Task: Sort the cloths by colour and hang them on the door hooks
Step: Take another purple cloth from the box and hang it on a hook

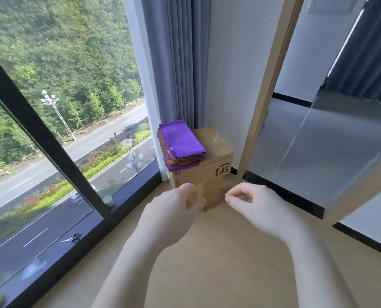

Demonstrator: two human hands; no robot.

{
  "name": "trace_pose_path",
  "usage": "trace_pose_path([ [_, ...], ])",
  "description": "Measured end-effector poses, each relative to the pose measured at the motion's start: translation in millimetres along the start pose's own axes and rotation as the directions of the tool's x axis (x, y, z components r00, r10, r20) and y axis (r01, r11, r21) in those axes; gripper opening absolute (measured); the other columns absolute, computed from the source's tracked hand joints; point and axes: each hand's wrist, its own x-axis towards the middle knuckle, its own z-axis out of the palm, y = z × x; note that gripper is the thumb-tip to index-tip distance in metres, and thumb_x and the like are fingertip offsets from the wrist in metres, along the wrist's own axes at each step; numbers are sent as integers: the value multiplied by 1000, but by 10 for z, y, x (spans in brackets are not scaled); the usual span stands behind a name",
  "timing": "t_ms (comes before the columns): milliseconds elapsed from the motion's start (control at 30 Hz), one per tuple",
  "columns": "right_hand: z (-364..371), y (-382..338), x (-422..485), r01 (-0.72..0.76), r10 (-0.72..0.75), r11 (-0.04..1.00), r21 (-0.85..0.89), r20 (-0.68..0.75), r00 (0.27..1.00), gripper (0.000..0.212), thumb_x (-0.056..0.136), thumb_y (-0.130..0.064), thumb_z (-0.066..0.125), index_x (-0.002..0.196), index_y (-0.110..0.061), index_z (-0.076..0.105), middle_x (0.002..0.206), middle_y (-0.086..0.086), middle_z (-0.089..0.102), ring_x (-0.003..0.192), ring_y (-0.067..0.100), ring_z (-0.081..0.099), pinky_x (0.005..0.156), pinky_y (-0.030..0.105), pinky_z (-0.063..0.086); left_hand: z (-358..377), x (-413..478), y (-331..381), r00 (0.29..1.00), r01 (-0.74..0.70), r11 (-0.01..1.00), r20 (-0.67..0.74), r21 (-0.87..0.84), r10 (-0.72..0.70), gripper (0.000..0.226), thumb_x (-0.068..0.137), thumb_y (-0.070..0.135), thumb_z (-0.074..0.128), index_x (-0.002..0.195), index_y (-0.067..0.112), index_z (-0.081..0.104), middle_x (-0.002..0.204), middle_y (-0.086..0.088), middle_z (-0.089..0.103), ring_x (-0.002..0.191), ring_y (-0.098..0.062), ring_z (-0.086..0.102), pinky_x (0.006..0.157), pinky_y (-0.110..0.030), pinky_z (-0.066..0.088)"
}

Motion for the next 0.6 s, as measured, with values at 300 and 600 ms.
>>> trace_pose_path([
  [300, -29, -54, 805, 4, -5, 1000, 13, 66, 998, 12, 98, -47, 60, 97, -41, 70, 101, -20, 70, 97, -3, 63, 80, 25, 53, -77, 698, -72, 998, 24, 999, 57, -31, -22, 28, 99, 60, 48, 124, 48, 54, 104, 22, 63, 101, -10, 63, 90, -34, 54],
  [600, -408, -12, 2013, 62, -63, 998, 11, 165, 984, 14, 98, -48, 59, 102, -41, 70, 105, -21, 68, 100, -4, 61, 83, 20, 51, -113, 1765, 165, 997, 57, 996, 44, 66, -60, 29, 99, 59, 47, 125, 48, 54, 108, 19, 63, 107, -12, 61, 93, -35, 52],
])
